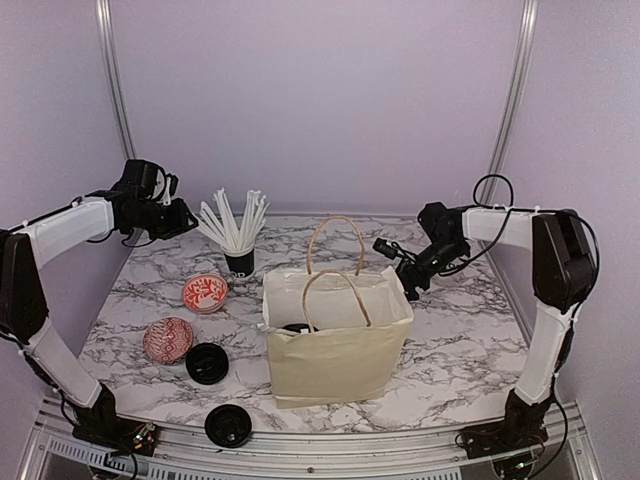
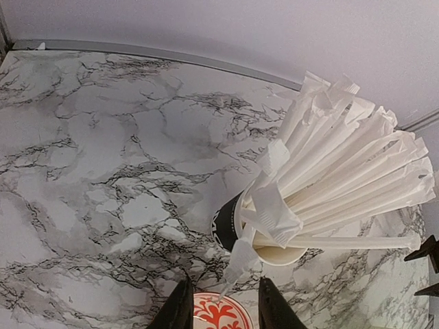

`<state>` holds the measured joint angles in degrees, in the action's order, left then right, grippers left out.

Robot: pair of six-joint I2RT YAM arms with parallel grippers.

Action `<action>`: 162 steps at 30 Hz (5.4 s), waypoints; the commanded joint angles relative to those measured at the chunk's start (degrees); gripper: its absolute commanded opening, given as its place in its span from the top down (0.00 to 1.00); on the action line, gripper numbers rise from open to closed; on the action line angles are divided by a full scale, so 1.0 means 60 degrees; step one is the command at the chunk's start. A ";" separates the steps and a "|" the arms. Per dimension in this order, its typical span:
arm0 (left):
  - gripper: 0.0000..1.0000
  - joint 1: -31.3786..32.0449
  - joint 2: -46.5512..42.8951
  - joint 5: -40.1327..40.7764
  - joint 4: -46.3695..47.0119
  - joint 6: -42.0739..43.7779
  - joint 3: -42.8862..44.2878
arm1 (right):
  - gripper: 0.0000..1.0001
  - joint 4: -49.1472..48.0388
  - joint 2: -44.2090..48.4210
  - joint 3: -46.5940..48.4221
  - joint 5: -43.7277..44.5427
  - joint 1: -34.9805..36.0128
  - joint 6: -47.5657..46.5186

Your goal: Pack the takeout coffee

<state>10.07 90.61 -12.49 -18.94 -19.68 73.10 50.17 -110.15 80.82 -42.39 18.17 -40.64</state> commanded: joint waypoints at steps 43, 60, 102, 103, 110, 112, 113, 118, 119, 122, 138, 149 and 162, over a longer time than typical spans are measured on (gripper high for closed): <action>1.00 0.4092 -0.4971 -0.4793 0.0733 -0.3151 0.3457 | 0.18 0.0280 -0.0189 0.0697 0.0495 0.0767 0.0020; 1.00 0.8152 -0.1395 -0.4333 0.0410 -0.2168 0.4250 | 0.18 0.0284 -0.0014 0.0510 0.0663 0.0762 -0.0117; 0.40 0.9058 -0.3806 -0.0730 -0.4871 0.2547 0.1403 | 0.14 0.0442 -0.0502 0.0630 0.0774 0.0809 -0.0126; 0.40 0.9111 -0.3683 -0.0875 -0.4871 0.2623 0.1453 | 0.14 0.0442 -0.0521 0.0636 0.0780 0.0809 -0.0126; 0.38 0.9294 -0.3278 -0.1000 -0.5187 0.3048 0.1694 | 0.14 0.0471 -0.0578 0.0623 0.0774 0.0807 -0.0155; 0.37 0.9321 -0.3318 -0.1012 -0.5274 0.3096 0.1731 | 0.14 0.0471 -0.0586 0.0622 0.0767 0.0809 -0.0162; 0.37 0.9349 -0.3345 -0.1073 -0.5282 0.3122 0.1740 | 0.14 0.0471 -0.0594 0.0621 0.0766 0.0809 -0.0169; 0.37 0.9843 -0.3307 -0.0846 -0.4817 0.3496 0.2035 | 0.14 0.0500 -0.0675 0.0651 0.0750 0.0823 -0.0183; 0.37 0.9907 -0.3271 -0.0809 -0.4626 0.3538 0.2063 | 0.14 0.0508 -0.0687 0.0654 0.0752 0.0836 -0.0175; 0.40 0.9978 -0.3055 -0.1096 -0.4313 0.3653 0.2143 | 0.14 0.0515 -0.0666 0.0651 0.0752 0.0853 -0.0184; 1.00 1.0041 -0.2140 -0.0329 -0.5406 0.3354 0.3512 | 0.14 0.0530 -0.0648 0.0652 0.0749 0.0853 -0.0213; 1.00 1.0034 -0.2494 0.2741 -0.5346 0.3696 0.5185 | 0.14 0.0529 -0.0641 0.0637 0.0781 0.0860 -0.0213; 1.00 0.9999 -0.2469 0.0773 0.0119 0.2706 0.2671 | 0.14 0.0558 -0.0624 0.0601 0.0781 0.0867 -0.0270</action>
<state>70.17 74.17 -2.92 -29.65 -0.49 90.30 52.77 -113.80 82.83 -37.93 22.85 -41.87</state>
